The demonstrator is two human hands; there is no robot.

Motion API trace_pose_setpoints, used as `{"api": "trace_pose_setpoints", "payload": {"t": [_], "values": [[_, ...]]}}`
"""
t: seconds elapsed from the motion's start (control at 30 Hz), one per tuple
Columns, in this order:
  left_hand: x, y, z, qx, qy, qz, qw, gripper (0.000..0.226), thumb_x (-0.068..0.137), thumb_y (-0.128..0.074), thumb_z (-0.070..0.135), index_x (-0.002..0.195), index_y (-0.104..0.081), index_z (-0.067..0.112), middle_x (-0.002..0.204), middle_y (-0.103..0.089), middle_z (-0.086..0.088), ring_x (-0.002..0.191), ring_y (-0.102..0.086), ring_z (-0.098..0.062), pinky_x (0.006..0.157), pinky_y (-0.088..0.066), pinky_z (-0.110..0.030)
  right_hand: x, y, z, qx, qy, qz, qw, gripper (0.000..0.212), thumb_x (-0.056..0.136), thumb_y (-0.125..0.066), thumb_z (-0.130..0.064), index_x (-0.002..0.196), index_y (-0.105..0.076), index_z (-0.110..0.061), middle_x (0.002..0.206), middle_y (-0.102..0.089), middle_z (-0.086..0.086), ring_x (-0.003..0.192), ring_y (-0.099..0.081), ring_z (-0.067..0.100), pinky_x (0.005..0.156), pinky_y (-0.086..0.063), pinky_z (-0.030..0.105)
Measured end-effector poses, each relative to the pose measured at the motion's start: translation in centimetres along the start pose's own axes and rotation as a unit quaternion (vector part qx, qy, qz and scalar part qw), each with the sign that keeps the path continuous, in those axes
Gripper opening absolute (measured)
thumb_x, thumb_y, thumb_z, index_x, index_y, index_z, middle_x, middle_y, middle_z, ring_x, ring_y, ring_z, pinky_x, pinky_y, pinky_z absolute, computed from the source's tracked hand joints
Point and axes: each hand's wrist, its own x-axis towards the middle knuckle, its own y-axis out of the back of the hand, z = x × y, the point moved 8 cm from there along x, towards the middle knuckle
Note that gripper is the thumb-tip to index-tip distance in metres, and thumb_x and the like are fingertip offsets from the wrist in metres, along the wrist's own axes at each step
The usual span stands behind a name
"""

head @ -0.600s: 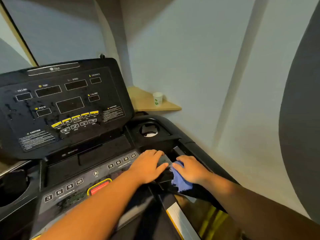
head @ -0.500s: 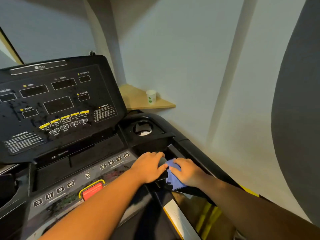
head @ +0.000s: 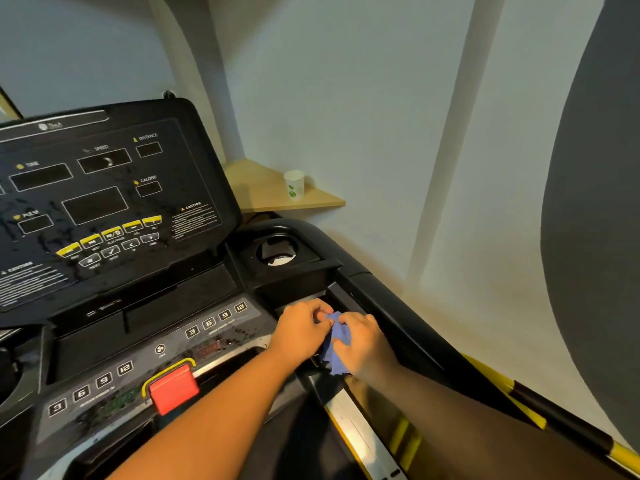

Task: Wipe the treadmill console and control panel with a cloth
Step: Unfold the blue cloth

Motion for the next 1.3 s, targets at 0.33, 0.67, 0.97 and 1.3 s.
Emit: {"api": "trace_pose_setpoints", "payload": {"t": [0.33,0.67,0.97,1.3], "values": [[-5.7,9.9,0.2,-0.262,0.007,0.114,0.958,0.021,0.089,-0.080,0.008,0.105,-0.075,0.021,0.087,-0.077,-0.003,0.077,-0.072,-0.010,0.077,-0.060,-0.027,2.2,1.9,-11.1,0.200,-0.083,-0.030,0.976,0.010,0.097,-0.061,-0.023,0.107,-0.061,-0.021,0.092,-0.065,-0.013,0.084,-0.065,0.002,0.074,-0.050,0.009],[-15.3,18.9,-4.8,-0.396,0.074,0.233,0.885,0.030,0.095,-0.065,-0.004,0.115,-0.065,0.019,0.081,-0.069,0.001,0.070,-0.067,-0.005,0.070,-0.052,-0.021,2.2,-5.4,-19.8,0.482,-0.236,-0.126,0.834,0.023,0.100,-0.045,-0.005,0.093,-0.065,0.001,0.088,-0.067,0.021,0.072,-0.073,0.010,0.069,-0.058,0.023],[-21.3,17.9,-11.2,-0.556,0.229,0.135,0.788,0.027,0.099,-0.066,0.027,0.115,-0.080,0.010,0.110,-0.080,-0.012,0.100,-0.076,-0.027,0.093,-0.058,-0.041,0.0,-9.6,-22.5,0.584,-0.327,-0.169,0.723,0.028,0.100,-0.045,-0.018,0.110,-0.068,-0.005,0.107,-0.071,0.020,0.092,-0.071,0.035,0.079,-0.056,0.045],[-22.7,22.8,-8.7,-0.493,0.184,0.160,0.835,0.026,0.102,-0.063,0.019,0.128,-0.068,0.015,0.112,-0.080,-0.008,0.108,-0.076,-0.024,0.093,-0.059,-0.042,-0.8,-5.5,-27.9,0.620,-0.294,-0.284,0.669,0.042,0.099,-0.049,-0.026,0.134,-0.058,-0.004,0.124,-0.068,0.023,0.115,-0.066,0.038,0.095,-0.055,0.049]]}}
